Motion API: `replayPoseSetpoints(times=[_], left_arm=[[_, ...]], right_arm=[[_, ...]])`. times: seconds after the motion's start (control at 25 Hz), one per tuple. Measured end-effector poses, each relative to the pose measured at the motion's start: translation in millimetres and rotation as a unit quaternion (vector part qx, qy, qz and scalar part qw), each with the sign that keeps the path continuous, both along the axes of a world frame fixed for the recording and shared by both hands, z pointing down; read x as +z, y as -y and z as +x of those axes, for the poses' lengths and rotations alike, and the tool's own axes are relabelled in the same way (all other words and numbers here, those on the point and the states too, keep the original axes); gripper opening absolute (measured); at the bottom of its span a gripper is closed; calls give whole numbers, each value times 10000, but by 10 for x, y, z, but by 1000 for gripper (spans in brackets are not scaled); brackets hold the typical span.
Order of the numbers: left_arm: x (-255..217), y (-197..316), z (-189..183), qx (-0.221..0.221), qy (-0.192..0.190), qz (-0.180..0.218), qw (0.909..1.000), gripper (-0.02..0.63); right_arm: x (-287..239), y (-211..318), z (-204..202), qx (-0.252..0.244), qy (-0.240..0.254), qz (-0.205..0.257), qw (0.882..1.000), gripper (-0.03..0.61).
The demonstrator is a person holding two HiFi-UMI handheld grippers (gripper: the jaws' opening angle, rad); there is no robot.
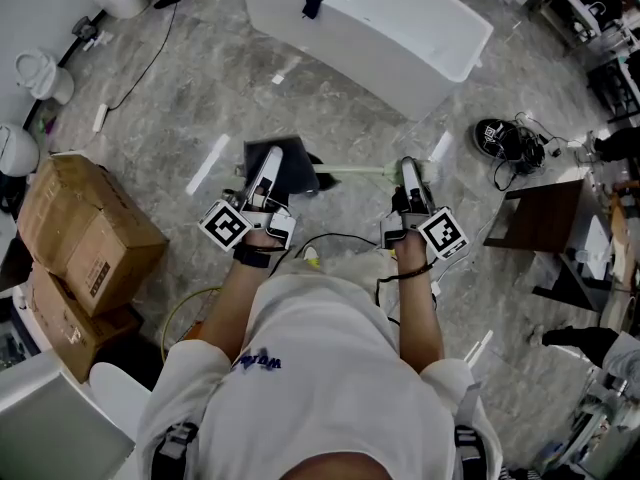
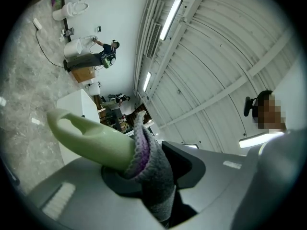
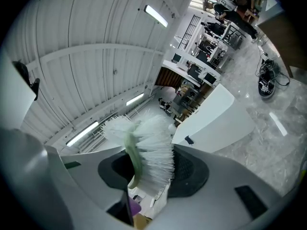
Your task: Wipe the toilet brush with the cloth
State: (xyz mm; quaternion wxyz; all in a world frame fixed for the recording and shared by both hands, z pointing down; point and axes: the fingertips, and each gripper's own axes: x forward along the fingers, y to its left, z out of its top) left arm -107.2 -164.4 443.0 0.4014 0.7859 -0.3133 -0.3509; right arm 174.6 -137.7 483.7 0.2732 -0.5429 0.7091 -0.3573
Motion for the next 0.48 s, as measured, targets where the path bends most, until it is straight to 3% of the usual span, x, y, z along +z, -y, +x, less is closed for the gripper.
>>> replayPoseSetpoints(times=[0.48], left_arm=[[381, 109, -149, -86, -791, -680, 9945, 114]], right_arm=[[295, 8, 7, 37, -9, -347, 9994, 170]])
